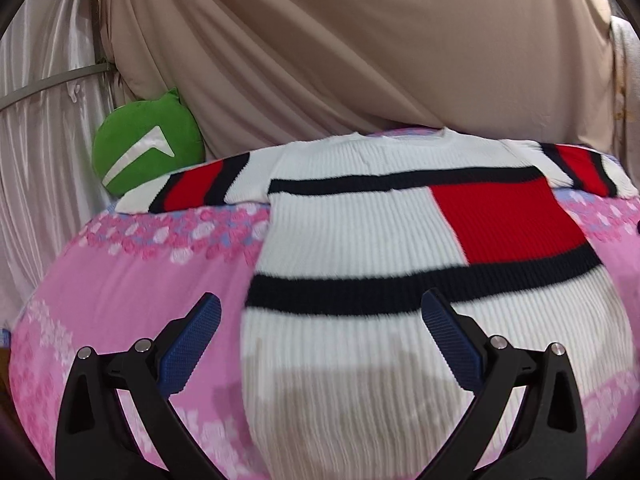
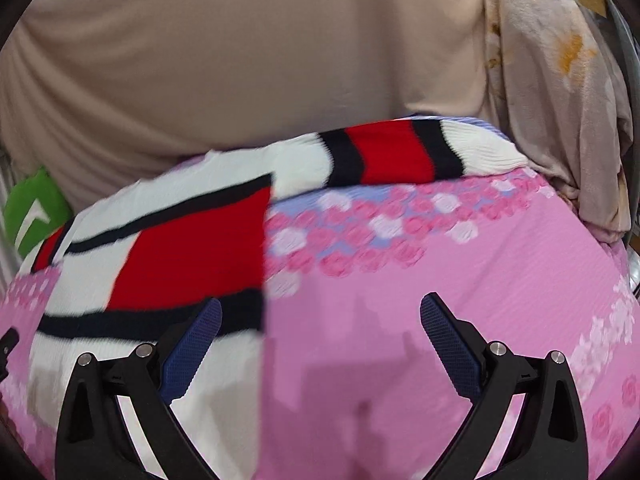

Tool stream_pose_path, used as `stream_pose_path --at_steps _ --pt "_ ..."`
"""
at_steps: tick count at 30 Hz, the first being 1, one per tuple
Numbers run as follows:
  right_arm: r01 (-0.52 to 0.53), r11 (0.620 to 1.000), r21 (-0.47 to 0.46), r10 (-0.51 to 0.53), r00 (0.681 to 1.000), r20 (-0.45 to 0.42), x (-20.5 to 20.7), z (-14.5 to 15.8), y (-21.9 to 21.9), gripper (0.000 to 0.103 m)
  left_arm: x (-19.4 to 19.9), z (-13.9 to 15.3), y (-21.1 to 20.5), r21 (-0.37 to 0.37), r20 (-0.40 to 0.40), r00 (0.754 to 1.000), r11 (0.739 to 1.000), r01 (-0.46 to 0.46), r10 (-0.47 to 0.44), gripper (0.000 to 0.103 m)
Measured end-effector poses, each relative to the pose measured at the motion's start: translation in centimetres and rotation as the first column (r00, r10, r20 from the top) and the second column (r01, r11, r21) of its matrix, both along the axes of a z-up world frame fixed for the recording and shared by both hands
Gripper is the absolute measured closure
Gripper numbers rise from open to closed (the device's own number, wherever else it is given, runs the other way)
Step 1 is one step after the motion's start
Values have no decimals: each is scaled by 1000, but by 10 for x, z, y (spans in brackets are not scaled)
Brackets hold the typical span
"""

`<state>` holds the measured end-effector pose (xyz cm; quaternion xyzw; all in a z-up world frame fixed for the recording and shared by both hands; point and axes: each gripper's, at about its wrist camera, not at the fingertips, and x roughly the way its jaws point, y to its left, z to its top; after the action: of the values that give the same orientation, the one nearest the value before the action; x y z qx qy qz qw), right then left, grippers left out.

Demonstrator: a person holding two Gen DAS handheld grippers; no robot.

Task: Fold small clothes
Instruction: 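Grasp the sweater sleeve cuff with the right gripper and lift it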

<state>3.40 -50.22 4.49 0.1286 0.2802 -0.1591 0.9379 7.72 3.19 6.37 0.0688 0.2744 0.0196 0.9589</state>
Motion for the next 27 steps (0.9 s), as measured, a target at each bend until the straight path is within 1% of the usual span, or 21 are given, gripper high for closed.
stream_pose_path --at_steps 1,2,3,4,7,10,13,16,17,19,20,21,22,23,24,26,27 --pt "38 999 17 -37 999 -6 13 1 -24 5 13 2 0 10 5 1000 1000 -12 12 5" --pt "76 997 31 -75 997 -13 26 2 -47 8 23 3 -1 24 5 1000 999 -29 28 5" --pt "117 992 43 -116 993 -18 38 2 -70 19 34 3 -3 38 1 999 998 -41 41 5" --pt "158 985 66 -157 987 -23 51 1 -96 23 47 4 -4 49 -5 999 998 -49 49 5" --pt "246 957 154 -245 969 -30 86 -4 -161 26 75 1 -6 51 -37 997 996 -69 71 5" --pt "297 921 254 -303 953 -13 104 -12 -207 26 96 -2 -10 60 -48 995 994 -86 89 5" --pt "351 882 315 -359 933 -34 119 -21 -234 25 112 -6 -16 82 -53 994 993 -88 92 5" --pt "382 853 356 -388 920 -58 130 -28 -250 25 125 -11 -21 94 -68 994 992 -79 86 5" --pt "388 848 361 -395 917 -58 135 -29 -254 24 129 -13 -23 103 -70 994 992 -79 86 5" --pt "397 852 342 -405 913 -51 143 -25 -253 27 135 -16 -24 109 -73 994 991 -75 84 5" --pt "392 854 341 -400 915 -50 149 -23 -254 35 139 -17 -25 108 -76 994 991 -73 81 5" --pt "389 857 339 -397 917 -50 153 -21 -254 50 141 -18 -25 110 -79 994 991 -71 80 5" --pt "370 862 346 -381 924 -40 159 -17 -253 61 144 -20 -26 113 -82 994 991 -69 79 5" --pt "346 867 358 -360 933 -30 165 -13 -251 83 146 -21 -27 115 -85 993 991 -67 77 5" --pt "333 872 358 -350 937 -18 170 -7 -247 86 147 -22 -27 117 -86 993 991 -66 77 5" --pt "288 898 332 -325 944 60 180 19 -229 87 151 -24 -27 121 -88 993 991 -65 76 5" --pt "244 916 319 -291 951 107 186 35 -215 88 152 -25 -26 122 -89 993 990 -65 76 5"
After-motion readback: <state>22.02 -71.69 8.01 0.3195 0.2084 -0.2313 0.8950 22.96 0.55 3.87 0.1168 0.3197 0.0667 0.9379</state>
